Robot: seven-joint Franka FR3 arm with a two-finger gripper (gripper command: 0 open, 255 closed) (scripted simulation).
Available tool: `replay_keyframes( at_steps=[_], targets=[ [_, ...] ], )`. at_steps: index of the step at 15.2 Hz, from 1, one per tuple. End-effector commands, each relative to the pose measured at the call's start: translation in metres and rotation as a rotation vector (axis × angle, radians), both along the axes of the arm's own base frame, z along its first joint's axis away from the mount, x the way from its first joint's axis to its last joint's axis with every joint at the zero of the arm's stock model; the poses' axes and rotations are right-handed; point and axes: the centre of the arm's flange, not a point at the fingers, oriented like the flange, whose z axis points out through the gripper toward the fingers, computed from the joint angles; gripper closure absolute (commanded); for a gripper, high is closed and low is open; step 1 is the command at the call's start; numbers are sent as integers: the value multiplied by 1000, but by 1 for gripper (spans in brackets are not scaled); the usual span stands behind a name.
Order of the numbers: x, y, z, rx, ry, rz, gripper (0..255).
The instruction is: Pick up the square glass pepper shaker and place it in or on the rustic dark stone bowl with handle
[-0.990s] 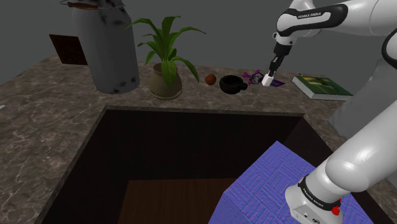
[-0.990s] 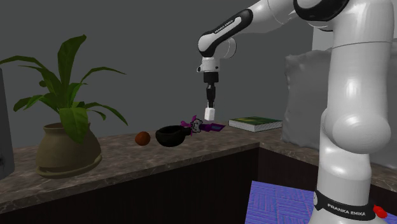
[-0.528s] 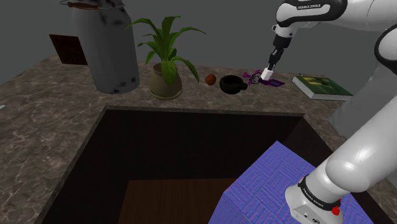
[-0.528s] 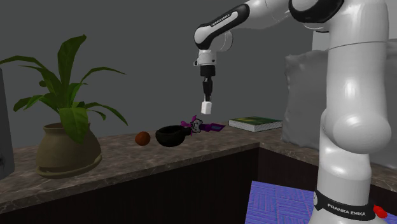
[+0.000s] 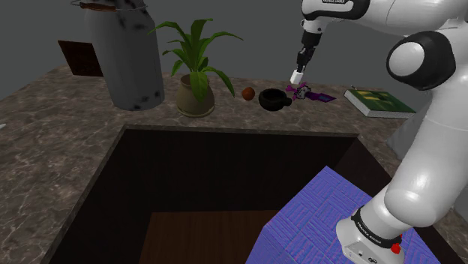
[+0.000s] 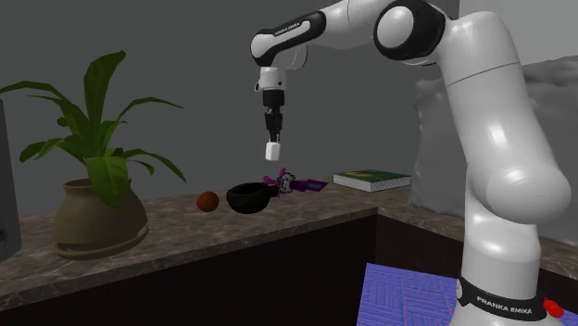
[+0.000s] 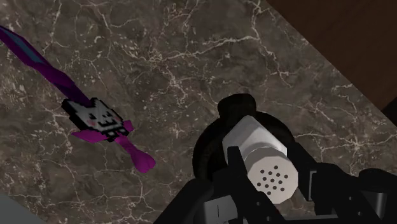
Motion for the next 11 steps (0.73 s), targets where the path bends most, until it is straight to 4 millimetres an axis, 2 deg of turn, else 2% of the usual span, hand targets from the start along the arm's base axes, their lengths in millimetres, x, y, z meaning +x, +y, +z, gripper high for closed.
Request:
replay_keyframes(
  at_steps=[1,5,11],
  targets=[
    [23,11,6,1,0,0,255],
    [78,26,17,1,0,0,255],
    [78,26,-14,1,0,0,255]
  ],
)
